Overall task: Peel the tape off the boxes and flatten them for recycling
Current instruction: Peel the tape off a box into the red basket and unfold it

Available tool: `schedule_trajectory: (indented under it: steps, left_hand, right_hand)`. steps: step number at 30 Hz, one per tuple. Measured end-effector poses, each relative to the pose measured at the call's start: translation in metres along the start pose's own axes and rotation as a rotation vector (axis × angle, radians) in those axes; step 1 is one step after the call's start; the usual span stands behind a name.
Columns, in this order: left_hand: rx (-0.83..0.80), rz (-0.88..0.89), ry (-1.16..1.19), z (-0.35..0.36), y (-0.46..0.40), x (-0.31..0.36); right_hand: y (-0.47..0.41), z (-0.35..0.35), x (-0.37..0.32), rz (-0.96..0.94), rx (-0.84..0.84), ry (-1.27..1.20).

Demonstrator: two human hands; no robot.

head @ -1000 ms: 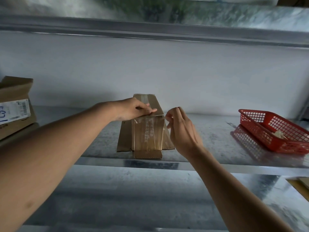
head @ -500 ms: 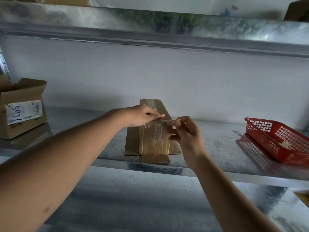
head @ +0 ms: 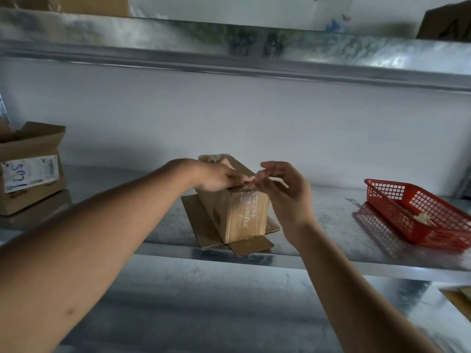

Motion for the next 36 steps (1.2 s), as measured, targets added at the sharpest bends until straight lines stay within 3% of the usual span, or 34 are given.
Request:
schedule_trajectory:
  steps: [4,7,10,16,19,23,24,27,30,32,36]
  left_hand:
    - [0.047,-0.034,-0.077,0.0,-0.002,0.003]
    - [0.043,-0.039,-0.04,0.003,0.002,0.007]
    - [0.033,-0.021,-0.024,0.005,0.005,0.007]
    - [0.054,0.023,-0.042,0.004,-0.001,0.0]
    - [0.078,0.083,0.044,0.006,-0.009,-0.004]
    - [0.039,0.099,0.499,0.018,-0.023,-0.008]
    - [0.02,0.102,0.519,0.021,-0.024,-0.008]
    - [-0.117,0.094,0.563,0.024,-0.026,-0.009]
    - [-0.135,0.106,0.452,0.021,-0.024,-0.008]
    - [-0.101,0.113,0.417,0.018,-0.022,-0.005]
    - [-0.05,0.199,0.388,0.02,-0.022,-0.007]
  right_hand:
    - [0.002,-0.006,0.003,-0.265,-0.318,0.59]
    - [0.002,-0.008,0.002,-0.4,-0.514,0.873]
    - [0.003,-0.007,0.0,-0.505,-0.59,1.048]
    - [0.0,0.001,-0.003,-0.732,-0.464,1.045]
    - [0.0,0.0,0.001,-0.638,-0.442,0.95]
    - [0.006,0.0,0.009,-0.482,-0.398,0.822]
    - [0.007,0.0,0.01,-0.491,-0.396,0.82]
    - [0.007,0.007,0.003,-0.595,-0.444,0.842]
    - [0.01,0.03,-0.008,-0.746,-0.584,0.903]
    - [0.005,0.04,-0.008,-0.654,-0.556,0.841]
    - [-0.006,0.029,0.0,-0.273,-0.297,0.557]
Point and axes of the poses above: each hand's wrist, its own y-axis away from the middle knuckle, its own z-axis out of the palm, x = y × z, the point moved 1 cm from there along -y, towards the middle knuckle, and after that the axes turned 15 degrees about -z, right-handed, at the moved point
